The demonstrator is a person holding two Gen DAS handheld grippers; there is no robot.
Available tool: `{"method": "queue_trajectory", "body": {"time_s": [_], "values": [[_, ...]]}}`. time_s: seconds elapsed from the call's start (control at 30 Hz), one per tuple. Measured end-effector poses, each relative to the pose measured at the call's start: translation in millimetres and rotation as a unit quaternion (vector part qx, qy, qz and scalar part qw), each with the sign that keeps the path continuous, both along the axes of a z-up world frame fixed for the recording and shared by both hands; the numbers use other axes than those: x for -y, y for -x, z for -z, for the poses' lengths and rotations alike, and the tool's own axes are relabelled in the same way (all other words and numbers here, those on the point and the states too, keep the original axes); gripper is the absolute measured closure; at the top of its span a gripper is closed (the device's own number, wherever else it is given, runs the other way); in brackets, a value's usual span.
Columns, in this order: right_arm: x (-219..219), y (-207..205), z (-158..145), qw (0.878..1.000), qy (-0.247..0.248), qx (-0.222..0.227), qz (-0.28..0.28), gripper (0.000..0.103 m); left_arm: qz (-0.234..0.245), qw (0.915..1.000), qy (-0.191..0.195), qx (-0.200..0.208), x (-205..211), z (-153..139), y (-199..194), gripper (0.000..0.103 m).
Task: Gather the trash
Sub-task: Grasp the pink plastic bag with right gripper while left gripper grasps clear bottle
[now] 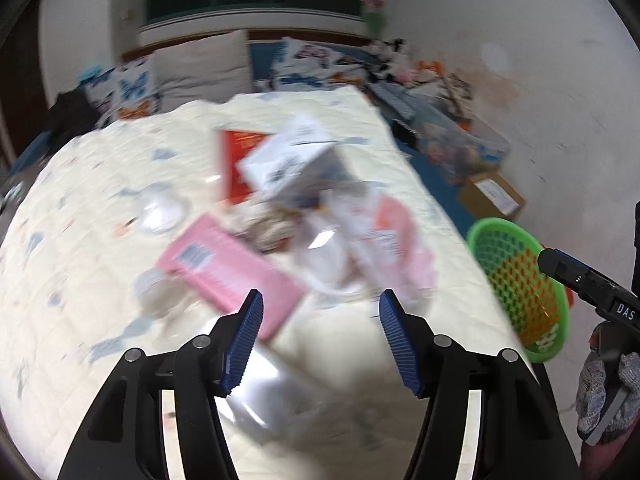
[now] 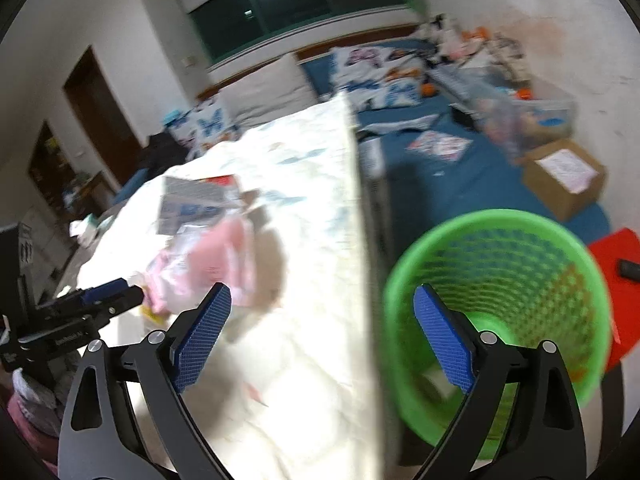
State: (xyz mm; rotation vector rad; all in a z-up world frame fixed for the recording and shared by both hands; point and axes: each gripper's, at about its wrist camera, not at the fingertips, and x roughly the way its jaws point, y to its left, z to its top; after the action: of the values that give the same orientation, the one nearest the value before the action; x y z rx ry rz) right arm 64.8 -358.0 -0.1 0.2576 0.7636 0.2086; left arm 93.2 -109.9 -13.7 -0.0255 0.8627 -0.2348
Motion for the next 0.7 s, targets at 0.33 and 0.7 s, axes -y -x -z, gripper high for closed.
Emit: {"method": "queue_trajectory", "body": {"time_s": [0.33, 0.7], "values": [[-71, -61, 16, 0.993, -0.047, -0.033, -0.101, 0.006, -0.086, 0.9959, 0.006, -0.024, -65, 14, 13, 0.040], [-75, -104, 39, 0.985, -0.107, -0.077, -0.107, 0.006, -0.105, 0.9926, 0.033, -0.052, -82, 27, 11, 0.030]]}}
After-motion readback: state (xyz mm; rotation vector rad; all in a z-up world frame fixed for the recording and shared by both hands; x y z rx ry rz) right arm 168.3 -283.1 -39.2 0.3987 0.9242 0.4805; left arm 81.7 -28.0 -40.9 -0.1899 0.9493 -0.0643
